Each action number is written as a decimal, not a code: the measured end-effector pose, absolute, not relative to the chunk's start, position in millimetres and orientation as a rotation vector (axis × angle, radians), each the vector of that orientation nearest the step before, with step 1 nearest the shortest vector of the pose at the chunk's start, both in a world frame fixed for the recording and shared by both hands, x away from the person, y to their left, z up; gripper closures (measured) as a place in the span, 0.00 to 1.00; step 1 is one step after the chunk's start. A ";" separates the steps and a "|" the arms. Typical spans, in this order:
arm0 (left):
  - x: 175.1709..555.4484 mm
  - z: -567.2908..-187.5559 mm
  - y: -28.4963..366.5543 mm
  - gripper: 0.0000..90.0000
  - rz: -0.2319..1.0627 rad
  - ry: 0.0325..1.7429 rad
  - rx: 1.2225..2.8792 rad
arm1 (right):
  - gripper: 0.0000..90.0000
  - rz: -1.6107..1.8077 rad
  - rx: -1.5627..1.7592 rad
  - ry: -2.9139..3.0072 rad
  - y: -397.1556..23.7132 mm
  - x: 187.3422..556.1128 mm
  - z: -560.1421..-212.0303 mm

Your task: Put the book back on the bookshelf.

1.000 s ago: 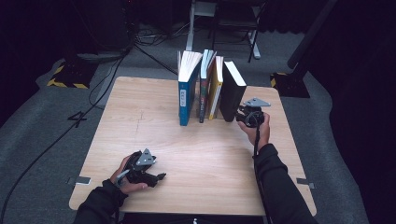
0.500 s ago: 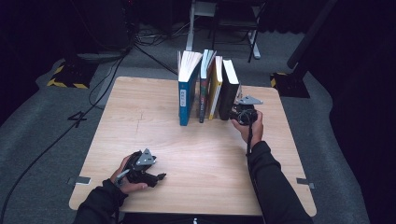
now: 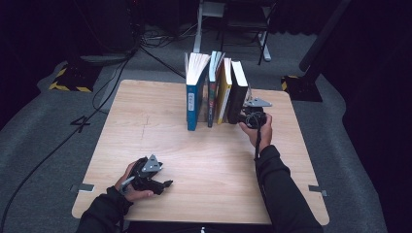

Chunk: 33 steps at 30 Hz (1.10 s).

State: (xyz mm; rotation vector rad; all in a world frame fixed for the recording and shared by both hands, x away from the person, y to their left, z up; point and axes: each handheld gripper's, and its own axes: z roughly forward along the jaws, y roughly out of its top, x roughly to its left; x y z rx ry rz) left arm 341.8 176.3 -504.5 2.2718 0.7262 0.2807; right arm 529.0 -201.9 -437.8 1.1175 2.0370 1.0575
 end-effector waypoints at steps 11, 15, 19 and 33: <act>341.5 -504.5 176.2 0.25 0.282 0.727 2.271 | 0.50 0.991 1.084 2.113 -202.0 525.2 -431.0; 341.5 -504.6 176.2 0.25 0.281 0.727 2.270 | 0.49 0.969 1.057 2.140 -204.3 521.8 -427.8; 341.5 -504.5 176.2 0.25 0.282 0.728 2.271 | 0.47 0.971 1.058 2.146 -207.6 519.4 -424.7; 341.3 -504.5 176.2 0.25 0.283 0.728 2.271 | 0.41 0.946 1.022 2.187 -218.1 505.5 -411.6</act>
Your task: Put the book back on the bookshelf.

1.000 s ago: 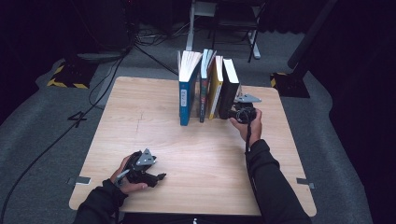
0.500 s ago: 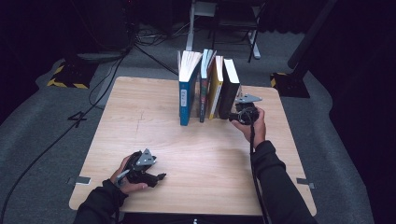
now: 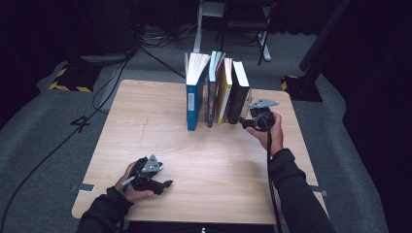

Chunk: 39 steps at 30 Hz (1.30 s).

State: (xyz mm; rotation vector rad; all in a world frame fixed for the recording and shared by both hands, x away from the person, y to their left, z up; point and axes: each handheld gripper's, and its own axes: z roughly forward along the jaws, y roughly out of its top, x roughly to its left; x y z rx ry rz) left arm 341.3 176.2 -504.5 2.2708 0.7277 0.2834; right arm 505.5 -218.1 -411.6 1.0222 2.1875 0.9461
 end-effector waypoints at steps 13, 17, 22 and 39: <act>341.3 -504.5 176.2 0.25 0.284 0.728 2.271 | 0.36 0.908 0.937 2.243 -222.3 484.6 -406.7; 341.3 -504.5 176.2 0.25 0.283 0.728 2.271 | 0.34 0.894 0.913 2.268 -226.2 477.6 -405.5; 341.3 -504.5 176.2 0.25 0.283 0.728 2.271 | 0.31 0.886 0.907 2.289 -232.1 469.9 -403.6; 341.3 -504.5 176.2 0.25 0.283 0.729 2.270 | 0.28 0.882 0.815 2.318 -246.0 432.2 -405.2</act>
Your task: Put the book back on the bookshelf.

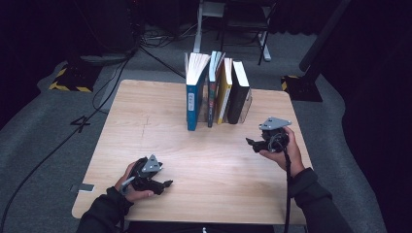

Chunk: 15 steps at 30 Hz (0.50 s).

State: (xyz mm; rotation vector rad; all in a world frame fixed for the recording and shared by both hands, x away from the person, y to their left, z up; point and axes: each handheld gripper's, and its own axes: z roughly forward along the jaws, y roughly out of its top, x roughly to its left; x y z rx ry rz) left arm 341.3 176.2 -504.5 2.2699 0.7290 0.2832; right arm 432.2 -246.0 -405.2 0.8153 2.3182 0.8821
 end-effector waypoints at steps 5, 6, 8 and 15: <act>341.2 -504.5 176.2 0.25 0.284 0.731 2.270 | 0.29 0.870 0.799 2.323 -250.6 419.3 -408.7; 341.2 -504.5 176.2 0.25 0.284 0.731 2.270 | 0.29 0.870 0.794 2.326 -252.1 417.0 -409.6; 341.1 -504.6 176.1 0.25 0.285 0.733 2.269 | 0.29 0.876 0.796 2.330 -254.6 411.9 -411.7; 340.9 -504.6 176.1 0.25 0.285 0.737 2.268 | 0.29 0.868 0.786 2.342 -263.9 396.7 -419.6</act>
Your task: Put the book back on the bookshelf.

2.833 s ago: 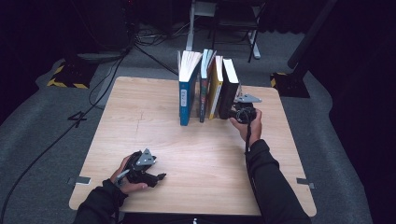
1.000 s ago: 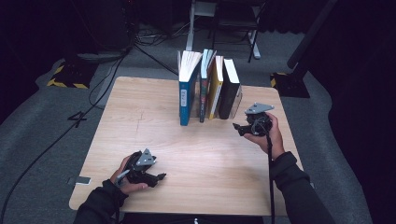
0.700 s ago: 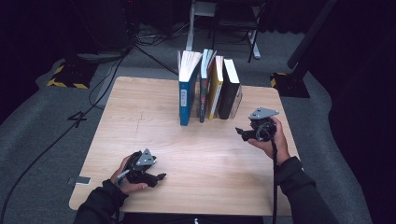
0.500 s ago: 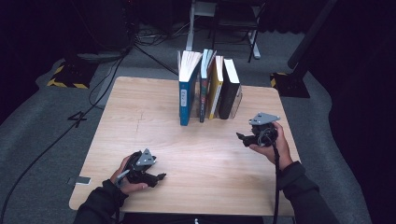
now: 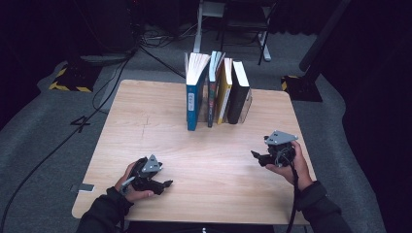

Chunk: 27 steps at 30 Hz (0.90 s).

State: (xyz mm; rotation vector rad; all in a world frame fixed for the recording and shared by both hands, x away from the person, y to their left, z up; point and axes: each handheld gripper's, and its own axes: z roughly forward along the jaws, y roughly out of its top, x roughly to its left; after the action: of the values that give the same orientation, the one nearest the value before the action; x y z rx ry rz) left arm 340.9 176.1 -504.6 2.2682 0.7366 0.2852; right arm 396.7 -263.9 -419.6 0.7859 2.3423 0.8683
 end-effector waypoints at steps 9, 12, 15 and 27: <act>340.7 -504.6 176.0 0.25 0.286 0.741 2.266 | 0.29 0.849 0.789 2.357 -279.4 375.9 -433.6; 340.7 -504.6 176.0 0.25 0.287 0.742 2.266 | 0.29 0.845 0.794 2.362 -284.3 370.0 -437.5; 340.7 -504.6 176.0 0.25 0.287 0.742 2.266 | 0.29 0.836 0.794 2.366 -289.3 364.3 -441.2; 340.9 -504.6 176.1 0.25 0.286 0.743 2.265 | 0.28 0.837 0.811 2.377 -313.4 342.9 -457.4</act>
State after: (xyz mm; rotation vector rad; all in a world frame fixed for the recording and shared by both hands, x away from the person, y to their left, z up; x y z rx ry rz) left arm 340.9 176.1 -504.6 2.2648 0.7427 0.2865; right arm 342.9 -313.4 -457.4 0.8108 2.3768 0.8373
